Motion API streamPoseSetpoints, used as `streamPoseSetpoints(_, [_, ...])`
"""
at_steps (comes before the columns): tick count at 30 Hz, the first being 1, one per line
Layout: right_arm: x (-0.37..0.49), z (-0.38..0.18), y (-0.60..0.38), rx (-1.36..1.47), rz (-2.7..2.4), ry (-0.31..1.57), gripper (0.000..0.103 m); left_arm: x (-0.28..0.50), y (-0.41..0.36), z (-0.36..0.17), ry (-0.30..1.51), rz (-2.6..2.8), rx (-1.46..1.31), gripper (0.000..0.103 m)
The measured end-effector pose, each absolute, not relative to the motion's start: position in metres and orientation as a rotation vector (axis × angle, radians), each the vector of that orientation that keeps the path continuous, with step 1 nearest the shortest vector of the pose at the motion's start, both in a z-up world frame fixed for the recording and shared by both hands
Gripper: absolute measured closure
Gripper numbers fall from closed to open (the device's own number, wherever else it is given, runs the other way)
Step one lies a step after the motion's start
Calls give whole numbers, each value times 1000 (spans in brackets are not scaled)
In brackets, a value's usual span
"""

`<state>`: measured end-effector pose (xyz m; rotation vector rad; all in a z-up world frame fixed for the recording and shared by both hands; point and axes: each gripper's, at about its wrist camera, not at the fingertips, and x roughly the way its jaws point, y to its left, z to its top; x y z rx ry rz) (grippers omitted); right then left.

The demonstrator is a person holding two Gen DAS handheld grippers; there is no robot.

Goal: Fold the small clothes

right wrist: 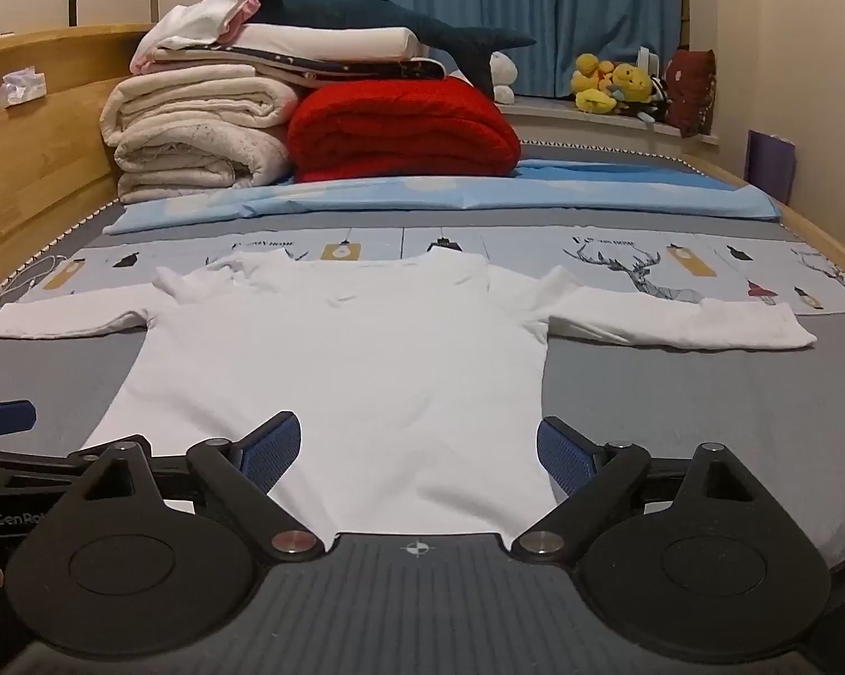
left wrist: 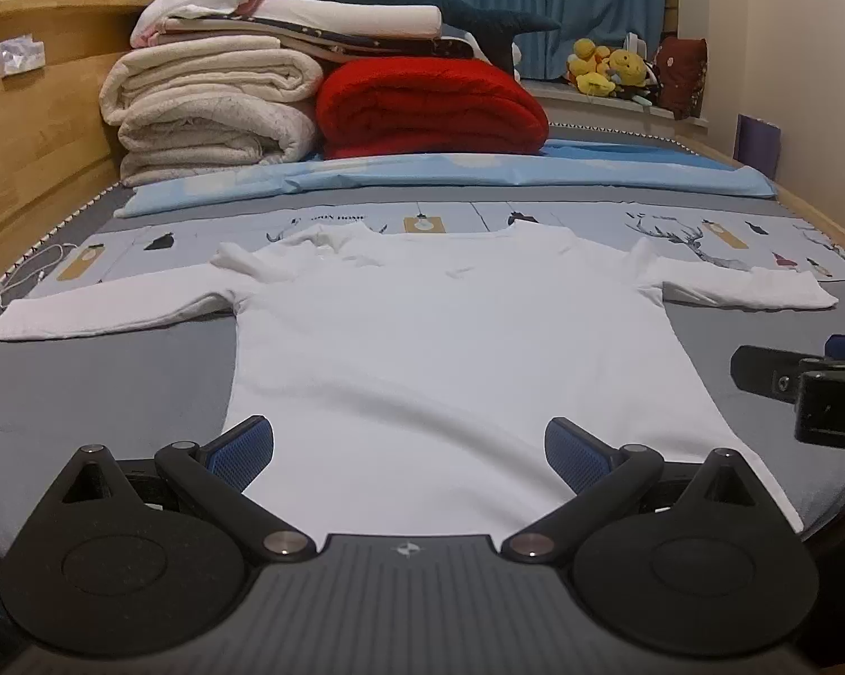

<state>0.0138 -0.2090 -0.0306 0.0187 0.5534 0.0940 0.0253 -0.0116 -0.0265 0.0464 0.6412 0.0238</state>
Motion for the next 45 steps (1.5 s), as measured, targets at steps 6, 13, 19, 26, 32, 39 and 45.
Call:
streamPoseSetpoints(6, [15, -32, -207, 30, 116, 566, 11, 22, -8, -21, 619, 20, 45, 0])
streamPoseSetpoints(13, [12, -32, -198, -1, 134, 551, 11, 21, -8, -18, 621, -10, 54, 0])
streamPoseSetpoints(19, [12, -33, -195, -13, 144, 550, 11, 22, -7, -18, 626, -10, 49, 0])
streamPoseSetpoints(26, [11, -34, -196, -15, 138, 542, 11, 23, -7, -17, 626, -21, 49, 0])
streamPoseSetpoints(32, [11, -34, -195, -14, 149, 545, 11, 24, -7, -18, 628, -11, 51, 0])
streamPoseSetpoints(39, [12, -35, -193, -28, 171, 549, 11, 24, -6, -18, 628, -13, 52, 0])
streamPoseSetpoints(45, [12, -35, -192, -31, 178, 548, 12, 24, -5, -19, 628, -13, 52, 0])
